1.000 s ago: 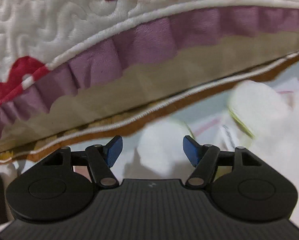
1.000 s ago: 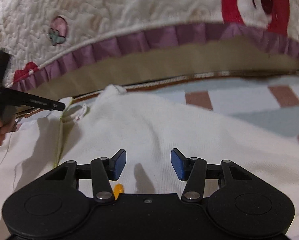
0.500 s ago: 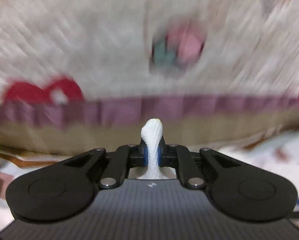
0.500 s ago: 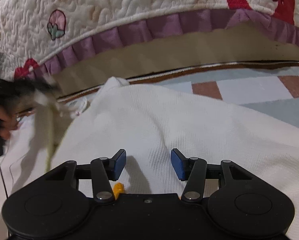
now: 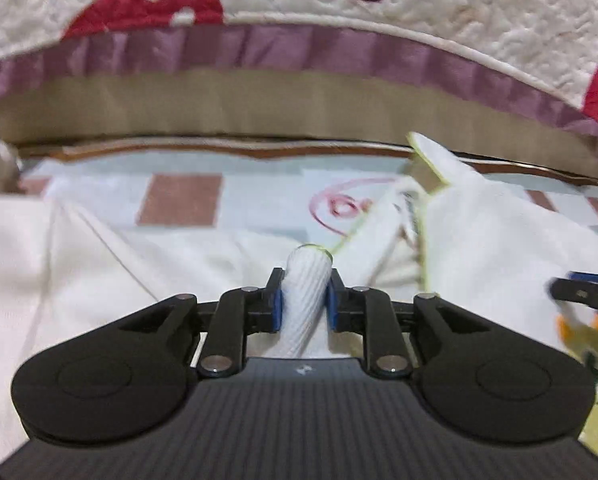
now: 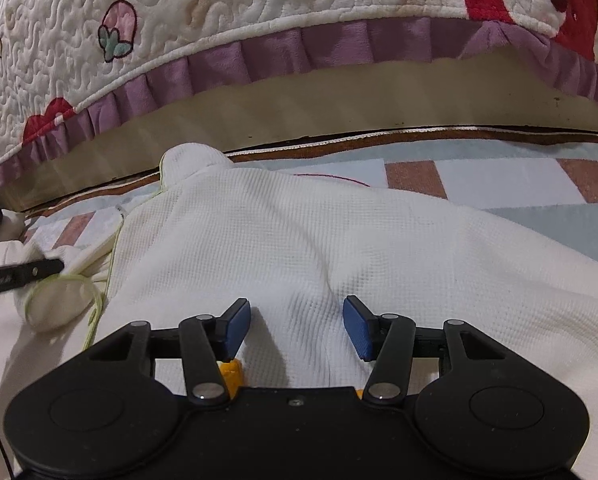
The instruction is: Fold clothes
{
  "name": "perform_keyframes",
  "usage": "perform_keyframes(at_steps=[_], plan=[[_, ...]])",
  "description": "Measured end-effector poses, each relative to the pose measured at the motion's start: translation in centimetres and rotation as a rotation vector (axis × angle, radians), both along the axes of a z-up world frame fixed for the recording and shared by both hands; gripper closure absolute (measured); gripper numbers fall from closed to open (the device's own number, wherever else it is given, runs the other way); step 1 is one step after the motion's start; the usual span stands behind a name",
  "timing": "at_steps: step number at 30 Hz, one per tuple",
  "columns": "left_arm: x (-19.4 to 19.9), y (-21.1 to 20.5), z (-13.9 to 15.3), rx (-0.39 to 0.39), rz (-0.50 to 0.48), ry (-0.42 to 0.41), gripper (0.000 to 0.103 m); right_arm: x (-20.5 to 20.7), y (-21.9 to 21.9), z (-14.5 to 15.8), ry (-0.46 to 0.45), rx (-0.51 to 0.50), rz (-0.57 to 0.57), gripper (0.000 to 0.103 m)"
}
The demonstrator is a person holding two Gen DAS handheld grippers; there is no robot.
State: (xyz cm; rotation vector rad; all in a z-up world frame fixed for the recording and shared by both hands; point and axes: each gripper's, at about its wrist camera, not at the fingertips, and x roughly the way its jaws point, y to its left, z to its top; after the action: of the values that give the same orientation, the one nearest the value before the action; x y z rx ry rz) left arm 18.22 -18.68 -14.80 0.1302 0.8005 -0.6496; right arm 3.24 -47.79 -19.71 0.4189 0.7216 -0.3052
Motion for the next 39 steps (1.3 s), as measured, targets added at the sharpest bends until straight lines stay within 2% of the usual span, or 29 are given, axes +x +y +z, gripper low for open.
perform_keyframes(at_steps=[2,4,6,7,9,13,15,16,18,21,22,23,24,26,28,31,33,36,39], plan=[[-1.7,0.1,0.0,-0.012,-0.033,-0.045,0.084,0.0,0.1,0.0,0.001,-0.003,0.004,0.046],[-3.8,-0.1,0.0,-0.006,-0.070,-0.171,0.090,0.0,0.1,0.0,0.002,-0.006,0.005,0.045],[-6.6,0.3,0.4,-0.058,-0.074,-0.268,0.090,0.0,0.2,0.0,0.004,-0.010,0.006,0.045],[-7.3,0.5,0.3,-0.086,-0.073,-0.261,0.090,0.0,0.2,0.0,0.005,-0.012,0.007,0.045],[-8.1,0.5,-0.3,-0.095,-0.061,-0.206,0.091,0.1,0.3,0.0,0.006,-0.017,0.009,0.045],[-9.7,0.2,-1.5,-0.020,-0.091,-0.166,0.087,0.1,0.4,0.0,0.006,-0.025,0.013,0.044],[-10.4,-0.2,-1.6,0.025,-0.134,-0.175,0.074,0.1,0.5,0.0,0.007,-0.029,0.015,0.044],[-10.4,-0.3,-1.6,0.036,-0.147,-0.174,0.070,0.1,0.5,0.0,0.008,-0.030,0.016,0.044],[-10.3,-0.7,-1.3,0.051,-0.165,-0.174,0.055,0.1,0.5,0.0,0.009,-0.031,0.017,0.043],[-9.7,-0.8,-0.7,0.016,-0.143,-0.168,0.047,0.1,0.5,0.0,0.009,-0.032,0.020,0.043],[-9.2,-0.9,-0.8,0.006,-0.138,-0.157,0.047,0.1,0.5,0.0,0.009,-0.032,0.021,0.043],[-8.5,-1.1,-1.0,0.008,-0.139,-0.136,0.061,0.1,0.5,0.0,0.008,-0.031,0.021,0.043],[-7.8,-1.5,-1.2,0.023,-0.145,-0.120,0.098,0.1,0.5,0.0,0.008,-0.028,0.019,0.043],[-6.1,-2.7,-0.9,0.093,-0.193,-0.127,0.097,0.1,0.4,0.1,0.008,-0.021,0.013,0.043],[-4.0,-3.8,0.4,0.140,-0.205,-0.198,0.098,0.1,0.4,0.1,0.007,-0.014,0.008,0.043],[1.3,-5.5,3.5,0.185,-0.124,-0.298,0.098,0.1,0.3,0.1,0.007,-0.003,0.000,0.043],[5.8,-6.7,4.5,0.189,-0.071,-0.289,0.098,0.1,0.2,0.1,0.006,0.004,-0.005,0.043],[9.7,-9.1,2.9,0.247,-0.027,-0.251,0.095,0.1,0.1,0.1,0.006,0.014,-0.013,0.042],[10.4,-11.3,1.0,0.337,-0.025,-0.242,0.087,0.0,-0.3,0.1,-0.002,0.055,-0.024,0.042]])
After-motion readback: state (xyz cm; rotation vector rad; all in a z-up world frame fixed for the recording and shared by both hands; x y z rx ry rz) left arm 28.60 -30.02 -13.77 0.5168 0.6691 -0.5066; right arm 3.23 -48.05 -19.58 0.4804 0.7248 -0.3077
